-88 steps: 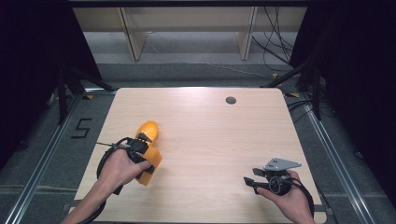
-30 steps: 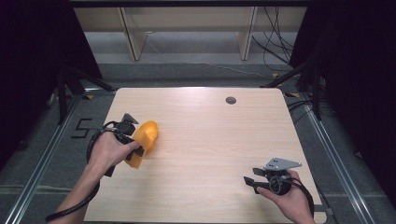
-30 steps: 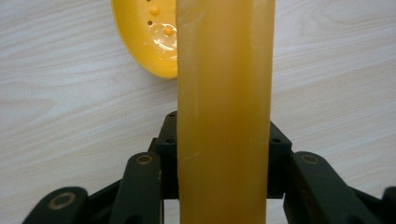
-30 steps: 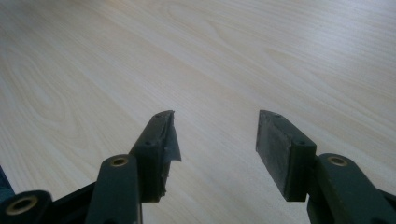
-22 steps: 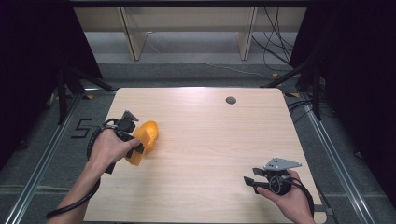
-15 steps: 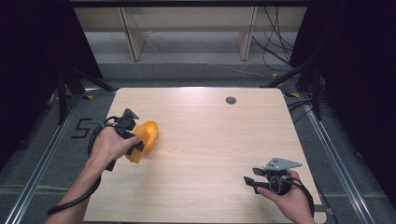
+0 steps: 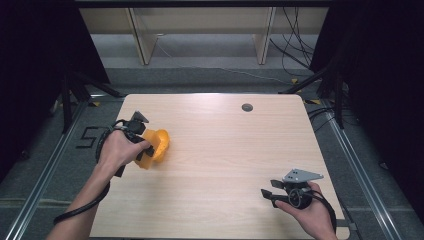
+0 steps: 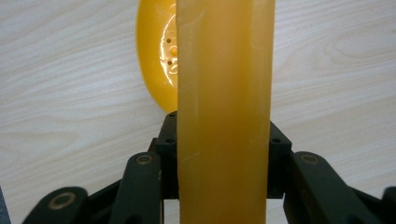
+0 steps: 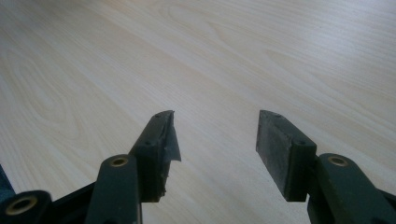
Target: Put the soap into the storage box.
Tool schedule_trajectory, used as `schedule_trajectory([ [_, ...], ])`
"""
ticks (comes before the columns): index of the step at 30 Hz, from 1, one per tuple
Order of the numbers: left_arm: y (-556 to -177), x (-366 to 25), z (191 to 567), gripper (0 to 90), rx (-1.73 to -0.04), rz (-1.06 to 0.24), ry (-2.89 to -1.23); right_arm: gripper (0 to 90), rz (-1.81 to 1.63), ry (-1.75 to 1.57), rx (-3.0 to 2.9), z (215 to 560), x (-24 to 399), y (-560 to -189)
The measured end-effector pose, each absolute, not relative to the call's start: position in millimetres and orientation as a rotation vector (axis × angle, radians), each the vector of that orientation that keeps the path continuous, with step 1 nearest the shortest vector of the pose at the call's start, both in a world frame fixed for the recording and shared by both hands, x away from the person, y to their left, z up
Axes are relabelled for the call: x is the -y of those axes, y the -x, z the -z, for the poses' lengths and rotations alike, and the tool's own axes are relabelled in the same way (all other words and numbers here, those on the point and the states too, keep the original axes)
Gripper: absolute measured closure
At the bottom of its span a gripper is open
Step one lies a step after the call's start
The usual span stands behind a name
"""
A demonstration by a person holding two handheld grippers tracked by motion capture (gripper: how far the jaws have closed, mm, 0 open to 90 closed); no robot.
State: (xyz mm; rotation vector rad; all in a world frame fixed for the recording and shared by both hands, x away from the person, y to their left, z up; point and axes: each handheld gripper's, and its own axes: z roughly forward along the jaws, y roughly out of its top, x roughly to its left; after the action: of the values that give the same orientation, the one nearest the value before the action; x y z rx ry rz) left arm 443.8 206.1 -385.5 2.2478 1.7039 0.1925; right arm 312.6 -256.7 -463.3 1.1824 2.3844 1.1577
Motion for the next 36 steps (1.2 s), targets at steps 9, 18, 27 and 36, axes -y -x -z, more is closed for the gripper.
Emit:
schedule_trajectory([
  [9,-456,-207,386,60.4,-1.715,-0.221,-2.245,47.3,-1.161,-1.18,-2.384,464,257,-313],
  [18,-468,-205,389,60.4,-1.719,-0.234,-2.233,47.4,-1.162,-1.18,-2.385,464,257,-313],
  [27,-477,-203,394,60.4,-1.724,-0.237,-2.222,47.4,-1.155,-1.18,-2.382,463,258,-312],
  [36,-485,-200,399,60.4,-1.735,-0.248,-2.208,47.4,-1.158,-1.2,-2.385,462,257,-311],
])
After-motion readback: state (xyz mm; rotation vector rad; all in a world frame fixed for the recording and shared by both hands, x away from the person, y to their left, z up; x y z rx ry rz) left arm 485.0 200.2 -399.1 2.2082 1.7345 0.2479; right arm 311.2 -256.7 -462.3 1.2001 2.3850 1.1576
